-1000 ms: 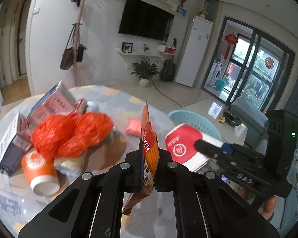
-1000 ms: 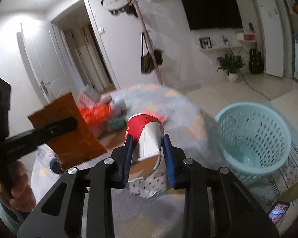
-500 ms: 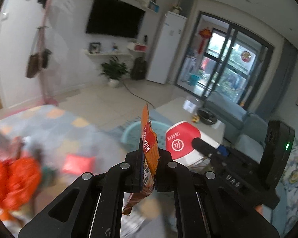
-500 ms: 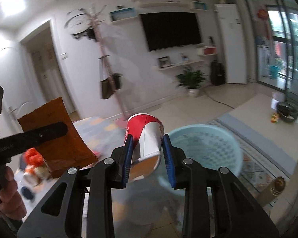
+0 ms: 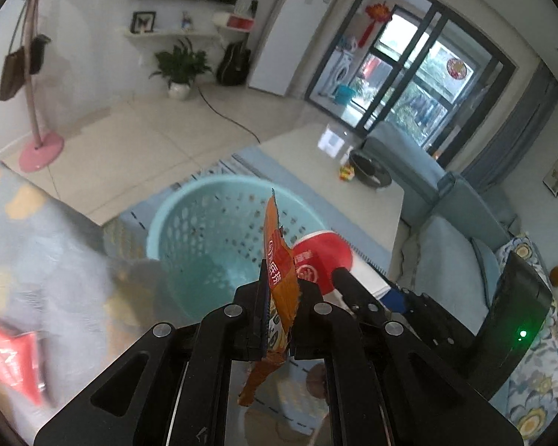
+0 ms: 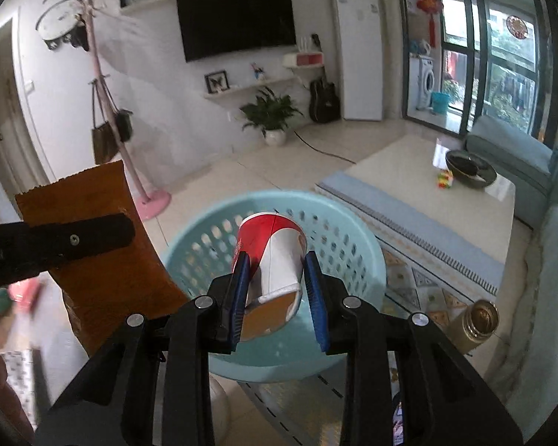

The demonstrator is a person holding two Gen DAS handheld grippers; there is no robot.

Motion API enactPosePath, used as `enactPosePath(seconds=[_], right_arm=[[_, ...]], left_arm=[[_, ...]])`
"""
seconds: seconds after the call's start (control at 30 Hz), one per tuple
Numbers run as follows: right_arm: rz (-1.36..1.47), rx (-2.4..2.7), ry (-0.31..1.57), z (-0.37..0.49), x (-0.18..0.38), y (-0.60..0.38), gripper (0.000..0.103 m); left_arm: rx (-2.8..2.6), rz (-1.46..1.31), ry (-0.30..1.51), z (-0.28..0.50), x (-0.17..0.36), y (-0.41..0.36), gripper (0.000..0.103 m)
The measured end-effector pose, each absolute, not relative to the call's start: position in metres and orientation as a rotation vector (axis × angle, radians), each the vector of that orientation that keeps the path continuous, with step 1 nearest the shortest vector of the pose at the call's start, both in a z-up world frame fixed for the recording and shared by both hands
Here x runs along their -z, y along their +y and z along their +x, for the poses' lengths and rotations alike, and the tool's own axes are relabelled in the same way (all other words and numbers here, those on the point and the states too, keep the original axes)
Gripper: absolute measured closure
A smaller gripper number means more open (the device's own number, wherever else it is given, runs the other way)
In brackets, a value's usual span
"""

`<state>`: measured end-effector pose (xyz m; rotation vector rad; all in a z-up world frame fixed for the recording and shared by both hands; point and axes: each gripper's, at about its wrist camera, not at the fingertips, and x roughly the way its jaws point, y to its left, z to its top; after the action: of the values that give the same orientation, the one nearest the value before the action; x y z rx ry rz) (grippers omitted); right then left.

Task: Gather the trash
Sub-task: 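Carry the orange bag and paper cup in both tools over the blue basket, then open both tools to drop the bag and cup into the basket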

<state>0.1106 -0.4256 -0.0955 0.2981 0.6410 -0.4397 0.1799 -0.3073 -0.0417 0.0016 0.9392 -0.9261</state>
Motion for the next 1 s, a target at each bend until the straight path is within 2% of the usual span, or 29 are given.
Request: enactPosePath(seconds=[0.07,0.13,0.17,0.23,0.3,0.37,0.47,0.67,0.73,0.8,1.0], right_arm=[[0.308,0.449,0.664,0.116,0.105,-0.431,0.076],[0.320,0.454,0.685,0.121,0.112,-0.436,0.075],[0.325,0.455,0.691,0.120,0.114,-0.438,0.075],[0.346,0.447,0.701,0.120,0.119,-0.443,0.075],[0.367,0.438,0.708,0.117,0.124,-0.448,0.075],[0.396,0.423,0.710,0.116,0.125,-0.450,0.073],[0.394,0.436,0.695,0.110,0.120,-0.447,0.045],[0.380,0.401,0.647,0.095,0.097,-0.434,0.044],[0.366,0.390,0.627,0.088,0.087,-0.425,0.040],[0.340,0.374,0.607,0.081,0.075,-0.413,0.023],[0.242,0.276,0.551,0.062,0.040,-0.353,0.020]], left_arm=[[0.924,0.009,0.955,0.182,0.050,-0.313,0.097],[0.917,0.010,0.970,0.185,0.055,-0.316,0.088],[0.919,0.008,0.971,0.184,0.055,-0.315,0.080],[0.916,0.029,0.942,0.180,0.052,-0.314,0.072],[0.913,0.035,0.925,0.179,0.048,-0.312,0.052],[0.916,0.036,0.907,0.173,0.042,-0.309,0.050],[0.921,0.032,0.885,0.168,0.033,-0.301,0.045],[0.921,-0.015,0.828,0.146,0.012,-0.270,0.042],[0.909,-0.030,0.795,0.135,0.000,-0.258,0.041],[0.893,-0.052,0.756,0.121,-0.011,-0.235,0.038],[0.804,-0.086,0.672,0.086,-0.032,-0.168,0.038]])
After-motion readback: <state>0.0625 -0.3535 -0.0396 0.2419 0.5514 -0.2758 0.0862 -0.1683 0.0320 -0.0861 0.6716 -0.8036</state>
